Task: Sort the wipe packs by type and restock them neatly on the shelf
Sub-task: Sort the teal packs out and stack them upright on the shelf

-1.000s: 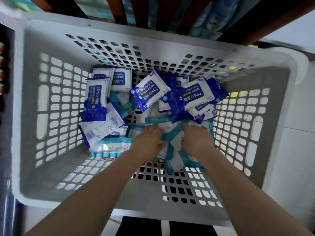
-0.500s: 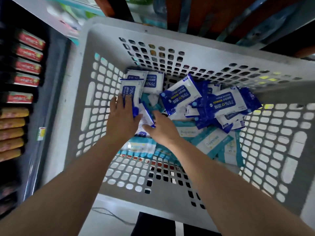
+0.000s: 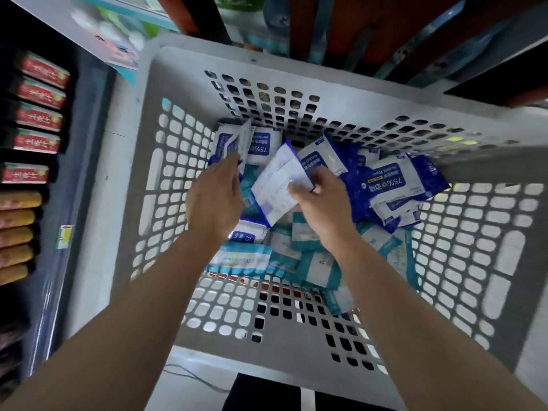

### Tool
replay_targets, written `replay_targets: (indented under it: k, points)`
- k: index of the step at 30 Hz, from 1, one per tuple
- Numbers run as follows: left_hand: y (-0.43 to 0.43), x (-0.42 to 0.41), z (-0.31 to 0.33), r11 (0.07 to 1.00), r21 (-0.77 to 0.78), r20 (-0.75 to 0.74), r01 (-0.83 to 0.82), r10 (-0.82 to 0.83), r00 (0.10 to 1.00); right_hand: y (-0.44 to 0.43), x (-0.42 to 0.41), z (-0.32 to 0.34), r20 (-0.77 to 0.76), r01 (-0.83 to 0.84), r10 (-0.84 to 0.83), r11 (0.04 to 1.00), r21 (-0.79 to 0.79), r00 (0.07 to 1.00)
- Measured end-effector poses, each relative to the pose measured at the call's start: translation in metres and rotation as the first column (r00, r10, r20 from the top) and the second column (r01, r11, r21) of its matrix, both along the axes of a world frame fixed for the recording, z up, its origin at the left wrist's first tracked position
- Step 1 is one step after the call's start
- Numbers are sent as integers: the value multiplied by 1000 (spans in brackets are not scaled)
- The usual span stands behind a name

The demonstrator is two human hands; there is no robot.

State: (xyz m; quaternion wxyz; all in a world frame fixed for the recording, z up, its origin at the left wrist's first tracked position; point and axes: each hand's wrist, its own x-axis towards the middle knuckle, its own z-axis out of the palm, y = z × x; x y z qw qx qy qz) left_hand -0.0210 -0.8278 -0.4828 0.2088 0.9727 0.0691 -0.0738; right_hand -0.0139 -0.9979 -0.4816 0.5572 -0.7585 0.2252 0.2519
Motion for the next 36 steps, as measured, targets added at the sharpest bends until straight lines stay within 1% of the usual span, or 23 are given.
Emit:
replay_targets:
  k: [1, 2, 3, 4, 5, 6, 7, 8, 9, 10, 11, 12, 15, 17, 18, 21, 24, 27, 29, 31, 33, 34, 36]
  points:
    - [-9, 2, 4, 995, -85, 74, 47, -41, 996, -13, 3, 10, 166, 25, -8, 994, -105, 986]
    - [-20, 3, 6, 983, -154, 134, 99, -78, 988, -27, 4, 20, 338, 69, 9, 974, -217, 941]
    - [-34, 2, 7, 968, -206, 180, 141, -104, 978, -42, 4, 27, 481, 106, 72, 937, -333, 874]
    - [-49, 2, 5, 951, -250, 194, 181, -134, 972, -56, 3, 31, 566, 128, 178, 879, -459, 805]
    - [-64, 1, 1, 934, -280, 189, 223, -174, 966, -65, 1, 29, 591, 123, 308, 808, -576, 745]
    - [-80, -1, -6, 908, -311, 147, 280, -245, 958, -75, -1, 21, 565, 84, 430, 740, -668, 704]
    - [-95, -3, -15, 875, -344, 51, 342, -346, 937, -82, -3, 13, 486, 8, 526, 673, -740, 698]
    - [-107, -4, -25, 843, -355, -95, 403, -462, 882, -87, -8, 2, 339, -127, 611, 591, -796, 716]
    - [-117, -6, -34, 819, -316, -256, 479, -560, 788, -90, -14, -6, 148, -300, 665, 509, -807, 732]
    - [-121, -6, -41, 793, -240, -388, 561, -607, 693, -92, -20, -13, -23, -455, 685, 458, -763, 728]
    - [-121, -5, -46, 762, -174, -474, 624, -620, 625, -95, -24, -19, -115, -544, 680, 460, -702, 724]
    - [-119, -5, -49, 739, -132, -513, 661, -622, 592, -97, -27, -23, -135, -570, 672, 484, -664, 728]
    - [-107, -1, -52, 710, -99, -496, 698, -643, 584, -97, -30, -27, -99, -553, 660, 528, -645, 745]
    - [-97, 1, -53, 732, -130, -400, 669, -656, 640, -93, -29, -26, -83, -531, 636, 558, -638, 768]
    - [-92, 3, -52, 765, -145, -332, 627, -635, 698, -90, -28, -26, -72, -512, 618, 572, -641, 782]
    - [-72, 12, -42, 896, -107, -190, 430, -443, 876, -80, -22, -23, -10, -451, 590, 605, -656, 807]
    - [-44, 26, -33, 957, 86, -257, 277, -247, 934, -56, -14, -23, 129, -436, 635, 649, -623, 761]
    - [-18, 36, -36, 958, 222, -373, 180, -87, 924, -24, -4, -24, 183, -505, 664, 693, -515, 725]
    - [-5, 39, -44, 958, 245, -415, 148, -34, 909, -3, 8, -25, 148, -566, 662, 718, -406, 734]
    - [2, 38, -53, 970, 223, -444, 97, 13, 896, 19, 24, -33, 83, -564, 598, 786, -253, 797]
    - [5, 36, -60, 982, 183, -455, 35, 53, 889, 40, 44, -43, -36, -429, 428, 901, -68, 903]
    - [6, 35, -63, 986, 167, -444, 20, 57, 894, 49, 53, -53, -90, -339, 336, 941, -15, 938]
    - [8, 35, -66, 989, 145, -402, 16, 44, 915, 60, 67, -66, -189, -204, 198, 979, -10, 962]
